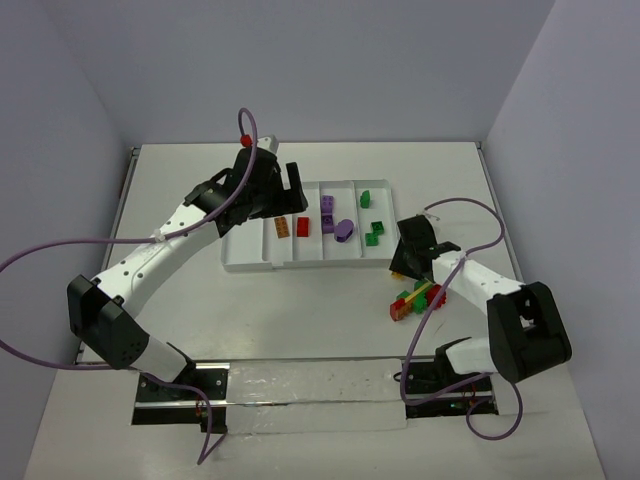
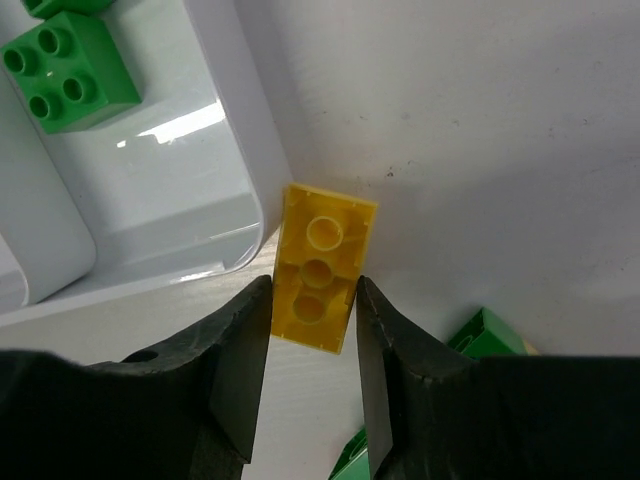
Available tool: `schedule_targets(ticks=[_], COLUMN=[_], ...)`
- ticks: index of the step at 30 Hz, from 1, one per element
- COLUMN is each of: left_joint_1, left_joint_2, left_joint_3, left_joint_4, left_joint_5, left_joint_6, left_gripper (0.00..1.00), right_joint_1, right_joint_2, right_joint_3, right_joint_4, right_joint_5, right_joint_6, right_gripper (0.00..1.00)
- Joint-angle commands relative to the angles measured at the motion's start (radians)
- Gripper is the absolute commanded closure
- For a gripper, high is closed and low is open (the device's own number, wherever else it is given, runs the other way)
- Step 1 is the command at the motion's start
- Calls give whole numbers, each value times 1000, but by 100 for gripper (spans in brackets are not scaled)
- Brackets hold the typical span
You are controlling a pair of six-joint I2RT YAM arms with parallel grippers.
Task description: Sort the legos into containers by color
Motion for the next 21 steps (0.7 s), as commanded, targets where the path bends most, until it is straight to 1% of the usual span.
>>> schedule_targets(ticks=[1,4,10,13,15,16,18,21], left_joint_1=[0,0,4,10,13,13,18,19], left_joint_2=[-22,-21,-19,-19,-18,-17,-12,-19], left_joint_3=[0,0,8,15,17,18,26,25], left_joint_4=[2,1,-5,-7,-10,-11,-20,-22], left_joint_5=[-24,-32,-59,-74,-76,-75,-70,-66], left_joint_6=[-3,-4,-5,-11,-18,-20,-29,-31], left_gripper=[8,8,8,8,8,8,8,9], right_joint_1=[-3,-2,10,57,135,141,199,210], right_joint_2=[-32,-100,-263,-337,-347,-344,-311,-278], right_joint_3=[7,14,26,55,69,77,96,83], right_joint_4=[6,-30,-98,-127,-131,-138,-162,-157], right_joint_5=[26,46,48,36,49,67,118,162], right_joint_6=[2,-5,-31,-45,-42,-39,-13,14], right_gripper=[61,62,62,62,62,62,62,60])
